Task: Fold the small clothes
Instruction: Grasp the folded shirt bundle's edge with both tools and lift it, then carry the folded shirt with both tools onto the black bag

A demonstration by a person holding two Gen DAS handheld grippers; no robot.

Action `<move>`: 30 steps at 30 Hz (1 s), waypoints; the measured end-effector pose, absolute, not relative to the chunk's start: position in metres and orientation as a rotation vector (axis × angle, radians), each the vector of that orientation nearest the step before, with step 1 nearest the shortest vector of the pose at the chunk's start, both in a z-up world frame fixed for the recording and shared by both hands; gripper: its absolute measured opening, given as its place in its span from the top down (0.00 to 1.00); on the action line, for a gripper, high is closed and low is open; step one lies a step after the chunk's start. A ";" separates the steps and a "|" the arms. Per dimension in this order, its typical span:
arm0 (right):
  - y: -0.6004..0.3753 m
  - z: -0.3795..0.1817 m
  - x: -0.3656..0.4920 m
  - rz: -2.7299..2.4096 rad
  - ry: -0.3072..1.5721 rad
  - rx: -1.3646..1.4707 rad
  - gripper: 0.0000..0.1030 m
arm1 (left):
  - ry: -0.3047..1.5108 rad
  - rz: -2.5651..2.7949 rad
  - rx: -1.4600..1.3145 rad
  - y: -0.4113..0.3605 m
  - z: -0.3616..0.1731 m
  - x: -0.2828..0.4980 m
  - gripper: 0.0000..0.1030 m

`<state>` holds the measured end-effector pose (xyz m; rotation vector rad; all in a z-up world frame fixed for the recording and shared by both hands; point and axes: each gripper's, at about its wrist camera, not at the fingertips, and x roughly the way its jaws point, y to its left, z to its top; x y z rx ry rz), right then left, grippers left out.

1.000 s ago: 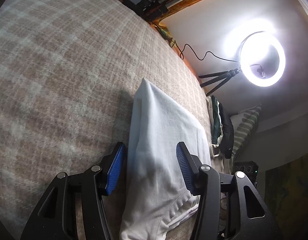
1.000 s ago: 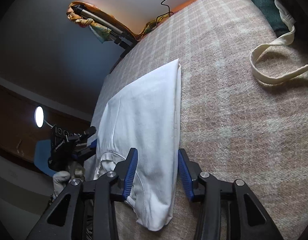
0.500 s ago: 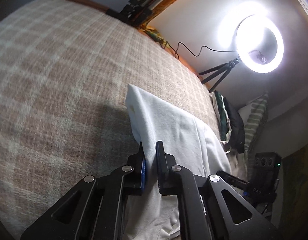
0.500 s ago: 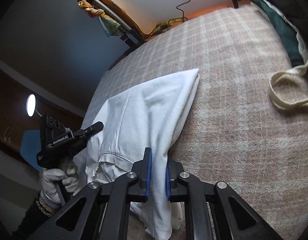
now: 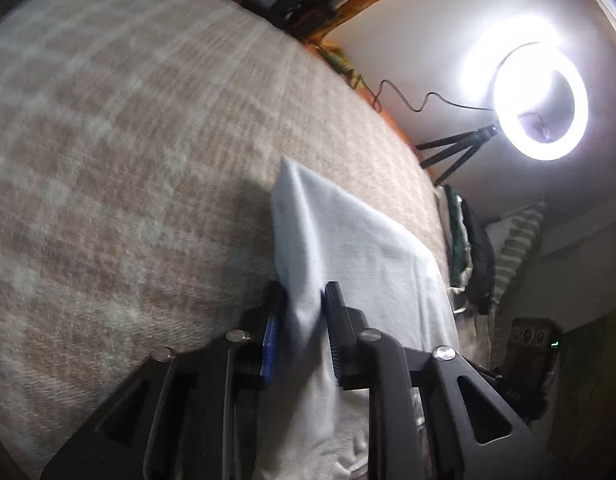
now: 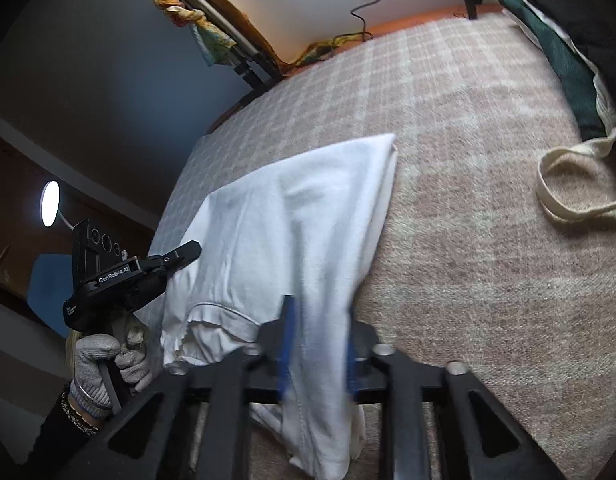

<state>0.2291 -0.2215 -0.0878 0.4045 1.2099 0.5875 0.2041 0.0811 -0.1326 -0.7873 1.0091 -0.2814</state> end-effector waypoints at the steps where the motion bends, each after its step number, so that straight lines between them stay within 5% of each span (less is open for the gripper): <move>1: -0.223 -0.092 0.230 0.593 1.221 0.416 0.63 | 1.006 -0.289 -0.794 0.082 -0.133 0.205 0.80; 9: -0.207 -0.084 0.229 0.611 1.182 0.364 0.90 | 0.969 -0.309 -0.692 0.063 -0.120 0.206 0.93; 30: -0.254 -0.005 0.206 0.536 0.942 0.094 0.92 | 0.828 -0.433 -0.524 -0.013 -0.051 0.215 0.94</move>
